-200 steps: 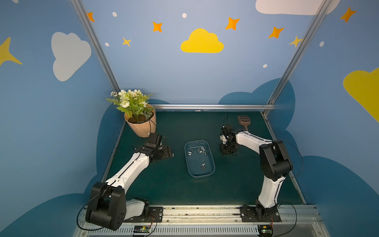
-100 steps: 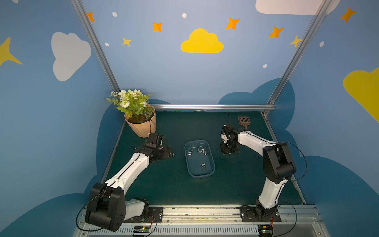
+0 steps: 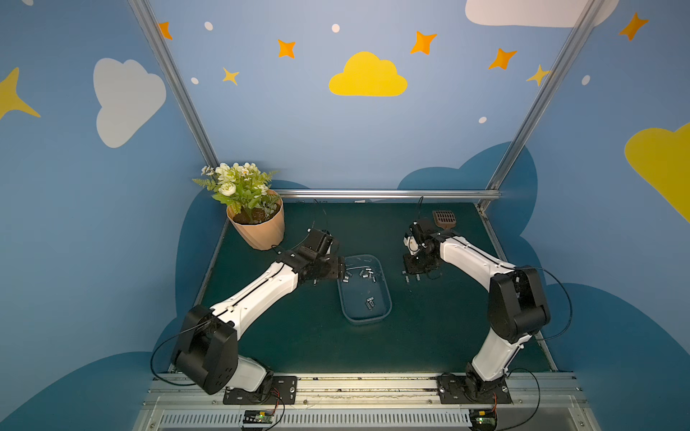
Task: Take out the socket from the storage box
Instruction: Pick up the socket head from the storage box.
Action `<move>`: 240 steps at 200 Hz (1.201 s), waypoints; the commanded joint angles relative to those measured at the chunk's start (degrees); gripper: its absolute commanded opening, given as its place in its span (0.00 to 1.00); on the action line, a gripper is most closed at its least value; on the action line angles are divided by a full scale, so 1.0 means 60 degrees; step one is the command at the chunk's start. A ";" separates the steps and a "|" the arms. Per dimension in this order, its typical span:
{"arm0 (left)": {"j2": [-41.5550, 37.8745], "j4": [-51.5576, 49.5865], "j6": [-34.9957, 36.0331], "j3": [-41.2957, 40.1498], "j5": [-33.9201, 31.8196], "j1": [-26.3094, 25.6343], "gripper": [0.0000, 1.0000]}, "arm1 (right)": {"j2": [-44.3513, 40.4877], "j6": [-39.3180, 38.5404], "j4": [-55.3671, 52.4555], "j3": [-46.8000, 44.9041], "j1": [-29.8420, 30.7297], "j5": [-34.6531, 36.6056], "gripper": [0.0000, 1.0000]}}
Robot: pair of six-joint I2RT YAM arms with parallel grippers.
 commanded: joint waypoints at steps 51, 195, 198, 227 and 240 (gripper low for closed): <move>0.2470 -0.0731 -0.0266 0.1973 -0.0355 -0.1078 0.72 | -0.0815 -0.0128 0.0246 -0.0618 -0.0155 -0.0506 0.30; 0.5790 -0.1536 -0.1034 0.4398 -0.0540 -0.1571 0.52 | -0.0825 -0.0366 0.0997 -0.1445 -0.0713 -0.1465 0.30; 0.5804 -0.1536 -0.1034 0.4398 -0.0561 -0.1591 0.51 | -0.0825 -0.0354 0.1013 -0.1453 -0.0714 -0.1465 0.30; 0.5983 -0.1536 -0.1005 0.4482 -0.0762 -0.1582 0.48 | -0.0788 -0.0332 0.1016 -0.1449 -0.0729 -0.1494 0.30; 0.6117 -0.1639 -0.0990 0.4627 -0.0860 -0.1564 0.46 | -0.0750 -0.0342 0.1015 -0.1452 -0.0728 -0.1522 0.30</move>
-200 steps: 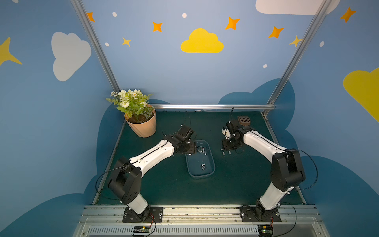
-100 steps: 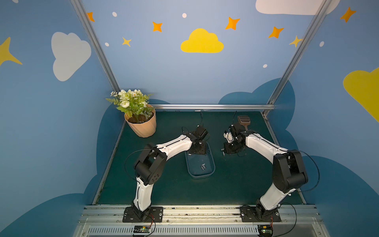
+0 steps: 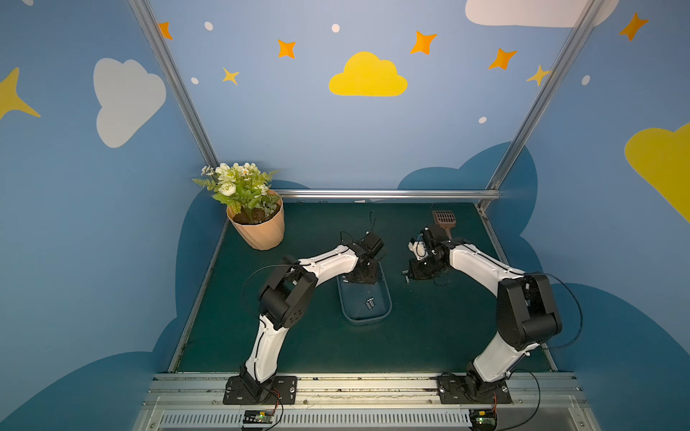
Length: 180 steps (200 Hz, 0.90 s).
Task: Take out the socket from the storage box
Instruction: Pick up the socket head from the storage box.
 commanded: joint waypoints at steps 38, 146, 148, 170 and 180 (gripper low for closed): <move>0.0618 -0.0412 0.0139 0.0749 -0.0376 0.0043 0.45 | -0.0077 -0.0035 0.0052 -0.0048 -0.0040 -0.0176 0.30; 0.0978 -0.0515 0.0250 0.0990 -0.0405 0.0233 0.35 | -0.0026 -0.0033 -0.0031 -0.0024 -0.0038 -0.0052 0.30; 0.0974 -0.0515 0.0248 0.0971 -0.0399 0.0226 0.35 | -0.0027 -0.0040 -0.0029 -0.0027 -0.0039 -0.0050 0.30; 0.0897 -0.0500 0.0229 0.0824 -0.0326 0.0218 0.32 | -0.0026 -0.0029 -0.0044 -0.0030 -0.0031 -0.0029 0.30; 0.0834 -0.0500 0.0236 0.0757 -0.0310 0.0204 0.31 | -0.0015 -0.0023 -0.0055 -0.0016 -0.0036 -0.0029 0.30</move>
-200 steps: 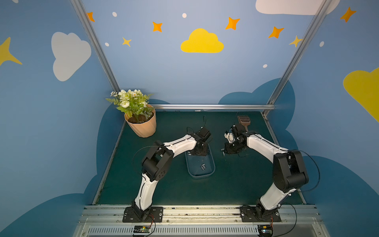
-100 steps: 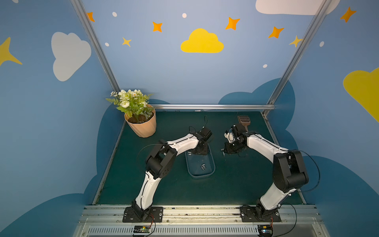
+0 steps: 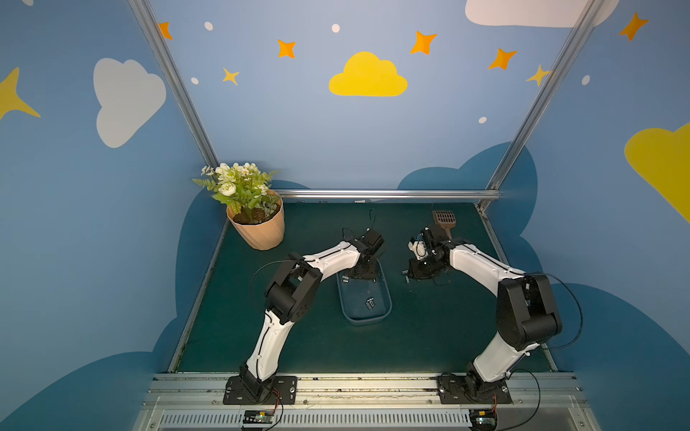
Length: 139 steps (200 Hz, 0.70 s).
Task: Take out the socket from the storage box
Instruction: Pick up the socket head from the storage box.
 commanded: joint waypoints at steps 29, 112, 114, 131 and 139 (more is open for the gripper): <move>-0.0094 -0.0223 0.0031 -0.0364 -0.0018 -0.0058 0.29 | -0.0011 -0.0015 -0.0100 -0.0014 -0.0025 -0.0004 0.30; -0.0155 -0.0157 0.0014 -0.0650 -0.0003 -0.0159 0.19 | -0.0012 -0.0010 -0.0097 -0.0077 -0.0024 0.0042 0.30; -0.0137 -0.0152 0.0016 -0.0645 -0.0015 -0.0161 0.18 | -0.0017 -0.0005 -0.0104 -0.0084 -0.0037 0.0040 0.30; -0.0105 -0.0150 0.0058 -0.0632 -0.0018 -0.0169 0.16 | -0.0008 0.0000 -0.0096 -0.0083 -0.0032 0.0033 0.30; -0.0118 -0.0150 0.0068 -0.0626 -0.0018 -0.0162 0.15 | -0.0018 0.0012 -0.0110 -0.0071 -0.0036 0.0040 0.30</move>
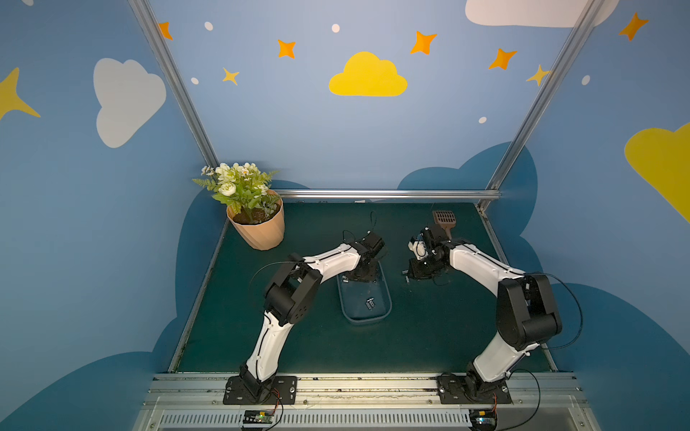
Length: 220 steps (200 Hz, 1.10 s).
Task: Take out the socket from the storage box
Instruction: Pick up the socket head from the storage box.
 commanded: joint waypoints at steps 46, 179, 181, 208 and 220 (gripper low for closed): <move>-0.0561 -0.0376 0.0228 -0.0225 -0.0247 -0.0034 0.13 | -0.0027 -0.0020 -0.0158 -0.0024 -0.0032 0.0036 0.30; -0.4112 -0.0735 0.0283 -0.1637 -0.1698 0.0545 0.16 | 0.0070 -0.0011 -0.0239 0.0088 0.0008 0.0036 0.29; -0.4144 -0.0746 0.0263 -0.1685 -0.1695 0.0579 0.16 | 0.0070 -0.0008 -0.0239 0.0079 0.0008 0.0036 0.29; -0.4556 -0.0670 0.0180 -0.2373 -0.1721 0.1045 0.16 | 0.0072 -0.0008 -0.0241 0.0067 0.0033 0.0065 0.29; -0.4629 -0.0627 0.0159 -0.2639 -0.1689 0.1269 0.16 | 0.0071 -0.0008 -0.0238 0.0053 0.0052 0.0082 0.29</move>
